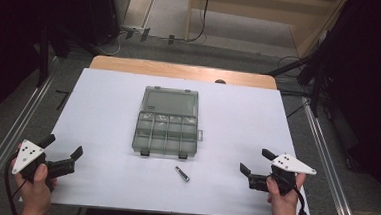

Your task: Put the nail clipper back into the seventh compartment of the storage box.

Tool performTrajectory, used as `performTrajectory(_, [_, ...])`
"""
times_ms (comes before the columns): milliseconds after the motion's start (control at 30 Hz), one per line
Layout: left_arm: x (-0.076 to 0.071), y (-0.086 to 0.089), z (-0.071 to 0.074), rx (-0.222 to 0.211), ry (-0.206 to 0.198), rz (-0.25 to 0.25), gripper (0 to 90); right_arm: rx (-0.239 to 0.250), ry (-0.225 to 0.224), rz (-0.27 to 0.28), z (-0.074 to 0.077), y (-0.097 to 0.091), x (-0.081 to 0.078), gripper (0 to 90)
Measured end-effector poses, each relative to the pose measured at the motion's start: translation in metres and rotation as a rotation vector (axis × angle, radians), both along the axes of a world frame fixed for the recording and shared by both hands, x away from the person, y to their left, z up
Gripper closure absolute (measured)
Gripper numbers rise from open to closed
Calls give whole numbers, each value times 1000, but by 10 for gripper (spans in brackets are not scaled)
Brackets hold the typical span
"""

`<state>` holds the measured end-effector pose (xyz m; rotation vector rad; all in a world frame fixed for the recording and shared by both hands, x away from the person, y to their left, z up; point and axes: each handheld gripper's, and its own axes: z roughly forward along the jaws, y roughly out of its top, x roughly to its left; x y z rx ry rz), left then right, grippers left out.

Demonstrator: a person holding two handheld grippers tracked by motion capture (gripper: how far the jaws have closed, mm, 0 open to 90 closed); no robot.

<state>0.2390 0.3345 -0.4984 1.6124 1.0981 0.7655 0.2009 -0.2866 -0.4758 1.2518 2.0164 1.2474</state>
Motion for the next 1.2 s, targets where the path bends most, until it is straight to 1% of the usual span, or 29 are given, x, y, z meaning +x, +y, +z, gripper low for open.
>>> performTrajectory(67, [0, 0, 0, 5, 0, -1, 0, -4, 11, 2, 1, 2, 1, 61])
performTrajectory(233, [0, 0, 0, 6, 2, -1, 0, -18, 24, 33, 3, 8, 5, 66])
performTrajectory(300, [0, 0, 0, 2, 3, -1, 0, -33, 40, 48, 3, 12, 7, 69])
performTrajectory(433, [0, 0, 0, 4, 1, -3, 0, -49, 64, 68, 5, 19, 9, 72])
performTrajectory(500, [0, 0, 0, 2, 1, -4, 0, -59, 88, 76, 7, 23, 12, 81])
performTrajectory(567, [0, 0, 0, 3, 1, -4, 0, -69, 102, 84, 9, 27, 14, 85])
performTrajectory(700, [0, 0, 0, 6, 0, -5, 0, -103, 139, 116, 14, 37, 19, 91])
performTrajectory(900, [0, 0, 0, 6, -1, -7, 0, -153, 173, 157, 20, 50, 23, 92])
performTrajectory(1033, [0, 0, 0, 6, -1, -8, 0, -183, 205, 179, 24, 60, 25, 92])
performTrajectory(1167, [0, -1, 0, 8, -1, -8, 0, -227, 233, 206, 25, 69, 27, 90])
performTrajectory(1200, [0, -1, 0, 9, 0, -7, 0, -246, 251, 221, 25, 73, 28, 90])
